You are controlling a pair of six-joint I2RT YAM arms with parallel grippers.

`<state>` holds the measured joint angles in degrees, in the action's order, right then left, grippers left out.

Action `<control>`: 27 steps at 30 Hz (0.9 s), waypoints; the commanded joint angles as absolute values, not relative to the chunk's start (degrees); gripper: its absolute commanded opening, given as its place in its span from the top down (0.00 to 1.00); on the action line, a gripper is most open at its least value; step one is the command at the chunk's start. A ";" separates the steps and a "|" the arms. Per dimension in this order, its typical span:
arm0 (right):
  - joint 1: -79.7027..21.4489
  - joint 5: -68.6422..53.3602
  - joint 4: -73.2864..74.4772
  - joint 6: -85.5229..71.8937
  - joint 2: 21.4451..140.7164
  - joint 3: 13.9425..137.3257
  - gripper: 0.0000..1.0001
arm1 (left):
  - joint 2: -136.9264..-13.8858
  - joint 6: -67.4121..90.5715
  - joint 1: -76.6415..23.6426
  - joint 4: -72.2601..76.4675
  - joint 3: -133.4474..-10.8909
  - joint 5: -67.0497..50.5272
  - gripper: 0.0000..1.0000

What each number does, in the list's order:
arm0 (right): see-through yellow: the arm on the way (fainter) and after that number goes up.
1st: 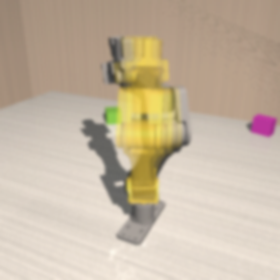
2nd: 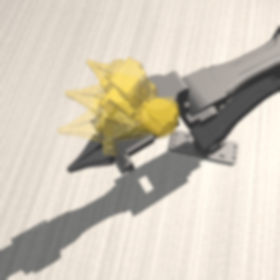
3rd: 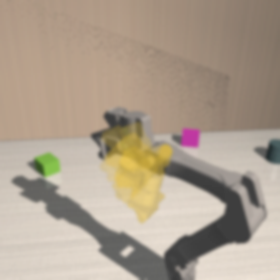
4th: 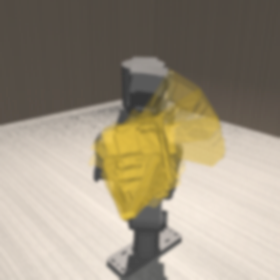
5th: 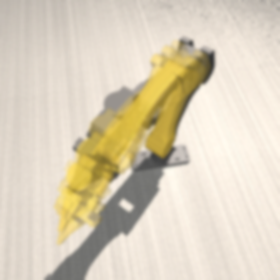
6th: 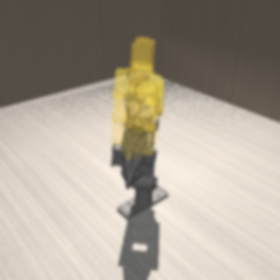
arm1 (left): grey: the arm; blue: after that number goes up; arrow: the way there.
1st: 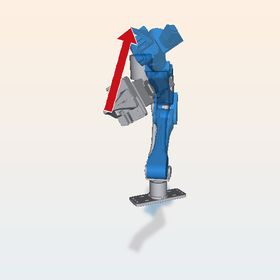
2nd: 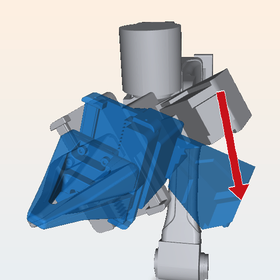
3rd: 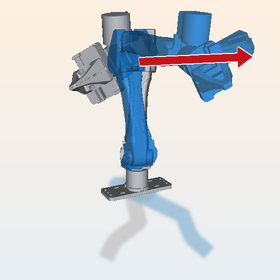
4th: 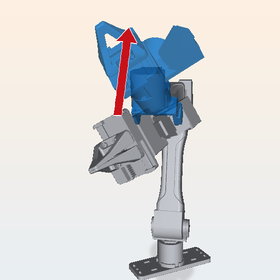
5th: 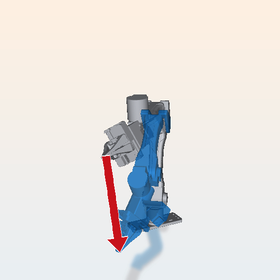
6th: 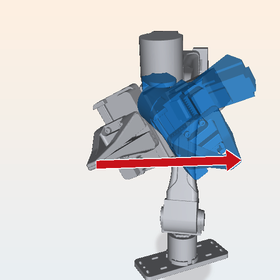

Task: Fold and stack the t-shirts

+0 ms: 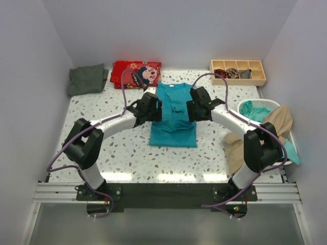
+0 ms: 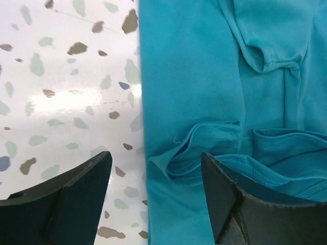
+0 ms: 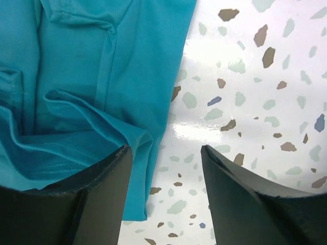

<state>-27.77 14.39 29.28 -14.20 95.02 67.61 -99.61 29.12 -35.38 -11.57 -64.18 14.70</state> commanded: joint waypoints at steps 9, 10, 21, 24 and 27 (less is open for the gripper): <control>-30.58 -7.47 27.69 -18.01 92.63 67.24 0.43 | -88.77 25.48 -34.72 -5.90 -57.50 -9.03 0.27; -31.02 -7.82 27.69 -18.19 92.81 66.63 0.43 | -89.20 25.75 -34.72 -5.54 -56.96 -11.66 0.27; -34.19 -7.47 29.80 -20.57 91.76 63.55 0.42 | -94.39 24.88 -34.72 -7.74 -57.21 -17.67 0.29; -34.19 -6.16 29.62 -20.30 93.60 63.72 0.42 | -97.20 24.87 -34.72 -7.30 -58.70 -16.96 0.30; -34.10 -4.93 28.57 -19.95 95.09 64.60 0.42 | -100.01 25.13 -34.72 -6.51 -60.29 -15.47 0.30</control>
